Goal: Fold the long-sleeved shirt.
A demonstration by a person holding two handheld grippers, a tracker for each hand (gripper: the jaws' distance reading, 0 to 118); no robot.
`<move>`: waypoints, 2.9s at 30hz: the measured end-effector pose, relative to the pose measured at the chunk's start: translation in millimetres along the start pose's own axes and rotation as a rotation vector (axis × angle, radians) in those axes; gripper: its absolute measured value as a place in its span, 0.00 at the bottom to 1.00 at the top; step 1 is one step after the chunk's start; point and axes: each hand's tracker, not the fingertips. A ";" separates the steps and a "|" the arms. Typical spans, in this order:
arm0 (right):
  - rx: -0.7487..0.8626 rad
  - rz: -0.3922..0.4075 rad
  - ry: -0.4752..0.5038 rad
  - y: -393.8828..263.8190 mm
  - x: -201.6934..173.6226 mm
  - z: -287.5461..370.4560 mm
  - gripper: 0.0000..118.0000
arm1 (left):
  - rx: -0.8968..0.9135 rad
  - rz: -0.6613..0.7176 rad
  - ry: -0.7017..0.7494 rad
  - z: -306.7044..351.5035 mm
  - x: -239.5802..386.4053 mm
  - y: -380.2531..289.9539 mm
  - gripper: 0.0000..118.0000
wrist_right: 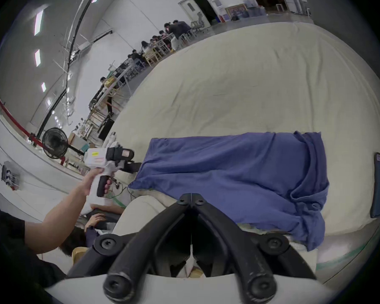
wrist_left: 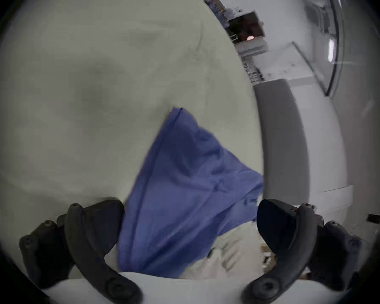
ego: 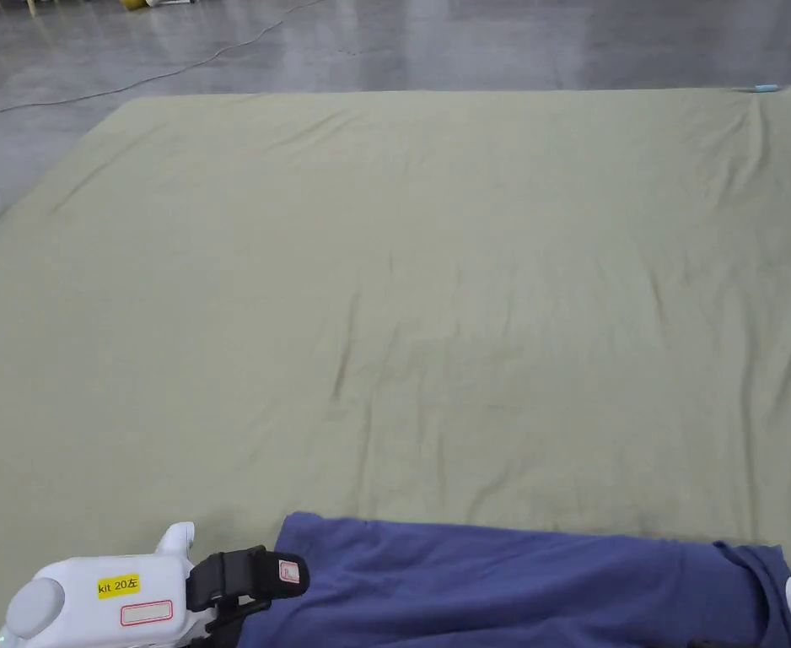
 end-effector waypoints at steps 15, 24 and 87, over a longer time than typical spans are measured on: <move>-0.021 -0.060 0.074 7.2 -10.3 -26.7 0.00 | -0.027 -0.084 -0.029 -44.7 14.1 3.5 0.98; -0.029 -0.051 0.072 5.5 -15.5 -27.7 0.00 | -0.055 0.157 -0.030 -87.9 -15.1 -5.2 0.00; -0.106 -0.055 -0.094 -12.3 -6.0 9.4 0.00 | 0.068 -0.186 0.544 -154.8 187.0 -58.7 0.04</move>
